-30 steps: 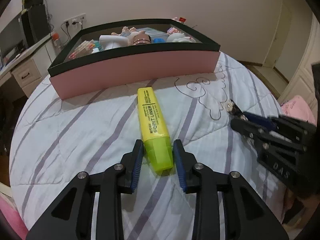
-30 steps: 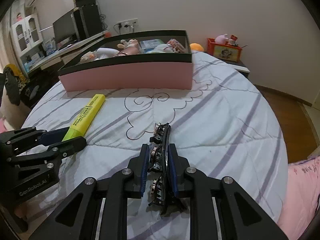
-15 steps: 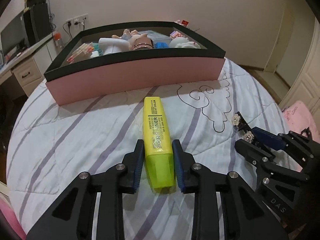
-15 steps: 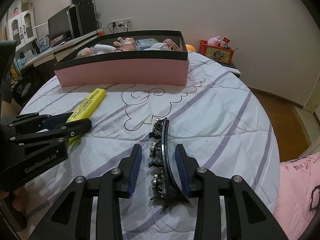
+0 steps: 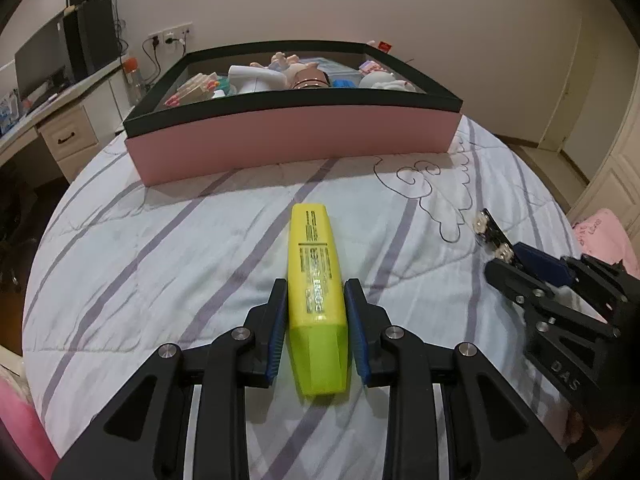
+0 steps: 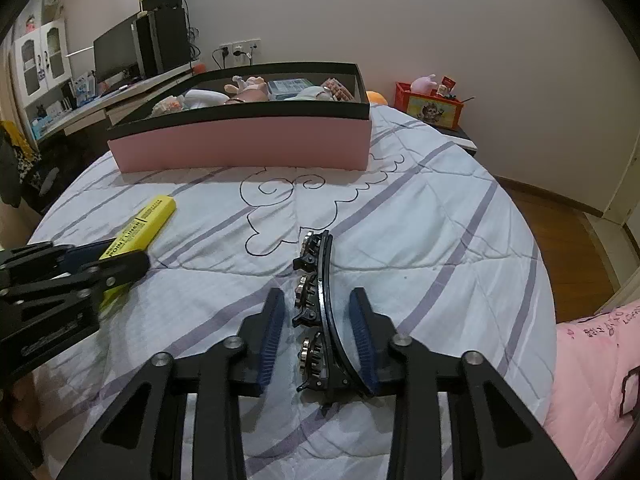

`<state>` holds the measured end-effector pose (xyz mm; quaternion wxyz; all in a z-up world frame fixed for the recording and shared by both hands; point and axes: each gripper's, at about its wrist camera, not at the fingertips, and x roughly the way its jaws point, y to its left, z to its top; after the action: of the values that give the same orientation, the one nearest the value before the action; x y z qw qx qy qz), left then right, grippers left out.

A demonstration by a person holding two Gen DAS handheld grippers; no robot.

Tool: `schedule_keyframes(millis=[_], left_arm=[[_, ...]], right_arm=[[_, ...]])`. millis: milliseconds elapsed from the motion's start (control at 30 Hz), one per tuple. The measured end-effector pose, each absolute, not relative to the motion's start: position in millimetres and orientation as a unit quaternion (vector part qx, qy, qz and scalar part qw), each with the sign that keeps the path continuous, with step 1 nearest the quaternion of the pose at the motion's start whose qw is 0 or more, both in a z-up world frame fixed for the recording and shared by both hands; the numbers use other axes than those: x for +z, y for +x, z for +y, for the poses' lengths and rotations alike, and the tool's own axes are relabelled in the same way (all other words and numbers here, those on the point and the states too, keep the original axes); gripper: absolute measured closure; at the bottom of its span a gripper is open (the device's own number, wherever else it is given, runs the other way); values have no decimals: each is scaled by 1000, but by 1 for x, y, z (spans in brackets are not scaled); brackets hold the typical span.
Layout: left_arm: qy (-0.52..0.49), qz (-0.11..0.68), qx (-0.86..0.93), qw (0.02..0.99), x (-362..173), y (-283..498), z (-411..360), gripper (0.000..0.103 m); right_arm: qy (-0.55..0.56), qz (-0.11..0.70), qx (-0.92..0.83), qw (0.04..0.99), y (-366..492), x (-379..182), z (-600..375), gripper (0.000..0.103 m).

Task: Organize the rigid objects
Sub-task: 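Carry the highlighter and hair clip into the pink box and release both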

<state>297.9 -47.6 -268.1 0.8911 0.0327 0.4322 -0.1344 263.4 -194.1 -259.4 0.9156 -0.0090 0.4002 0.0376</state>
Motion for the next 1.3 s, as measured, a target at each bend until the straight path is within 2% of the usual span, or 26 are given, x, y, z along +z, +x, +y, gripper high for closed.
schedule_keyframes(millis=[33,100,367,600,1067,1300], left_arm=[[36,430,-134,892,-268,298,-48,75],[39,427,-133,894,-267,298,-50,76],[26,392,-129,910,-250,281,-38,76],[32,353,-124,927,-217,259,-32,76],[48,188,-107,975,-120,201,-20,76],[54,139,-62,987,-92,188,-8,76]], right_arm=[[-8,399,39,916,263,-259,-194,80],[-7,396,40,917,262,-259,-195,83],[16,377,53,925,255,-249,-199,84],[25,321,73,944,236,-211,-189,83],[-28,184,90,978,188,-120,-155,83],[-49,136,85,986,180,-92,-143,83]])
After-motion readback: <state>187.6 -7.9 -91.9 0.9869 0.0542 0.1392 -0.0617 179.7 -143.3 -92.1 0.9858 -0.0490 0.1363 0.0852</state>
